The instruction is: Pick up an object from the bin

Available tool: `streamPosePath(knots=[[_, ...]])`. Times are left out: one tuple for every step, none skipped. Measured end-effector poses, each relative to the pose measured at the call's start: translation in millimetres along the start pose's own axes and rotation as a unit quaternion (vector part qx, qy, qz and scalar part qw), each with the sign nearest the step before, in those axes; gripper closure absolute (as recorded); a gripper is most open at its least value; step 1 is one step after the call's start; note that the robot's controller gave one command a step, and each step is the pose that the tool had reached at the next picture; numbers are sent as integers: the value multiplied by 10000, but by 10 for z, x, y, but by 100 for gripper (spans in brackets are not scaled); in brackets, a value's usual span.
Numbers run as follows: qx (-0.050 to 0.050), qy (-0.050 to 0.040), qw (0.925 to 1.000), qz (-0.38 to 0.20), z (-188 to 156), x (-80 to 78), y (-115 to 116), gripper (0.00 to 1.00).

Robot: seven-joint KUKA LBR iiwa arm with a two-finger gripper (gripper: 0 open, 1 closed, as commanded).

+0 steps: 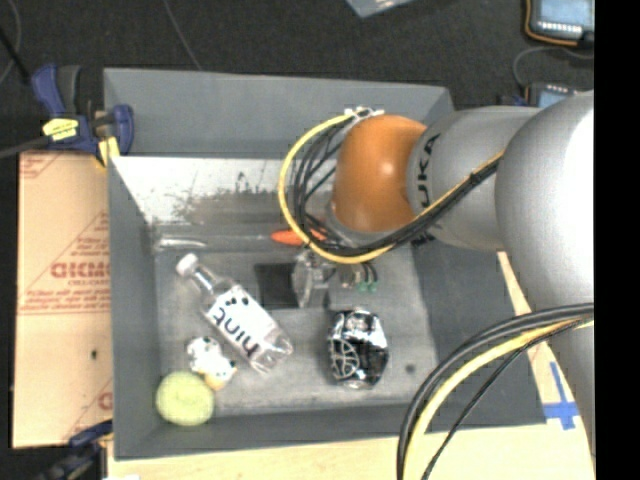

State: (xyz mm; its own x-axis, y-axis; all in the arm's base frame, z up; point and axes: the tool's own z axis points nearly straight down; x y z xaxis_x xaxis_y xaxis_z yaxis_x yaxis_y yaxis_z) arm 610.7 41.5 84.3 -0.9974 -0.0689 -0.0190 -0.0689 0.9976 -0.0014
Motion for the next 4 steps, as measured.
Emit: streamPosePath(knots=[[0, 0, 10000, 1, 0, 0, 0, 100], [-2, -3, 10000, 21, -166, 32, 9, 100], [-3, -4, 10000, 62, -497, -51, 56, 100], [-4, -39, 9999, 156, -668, -53, 109, 100]])
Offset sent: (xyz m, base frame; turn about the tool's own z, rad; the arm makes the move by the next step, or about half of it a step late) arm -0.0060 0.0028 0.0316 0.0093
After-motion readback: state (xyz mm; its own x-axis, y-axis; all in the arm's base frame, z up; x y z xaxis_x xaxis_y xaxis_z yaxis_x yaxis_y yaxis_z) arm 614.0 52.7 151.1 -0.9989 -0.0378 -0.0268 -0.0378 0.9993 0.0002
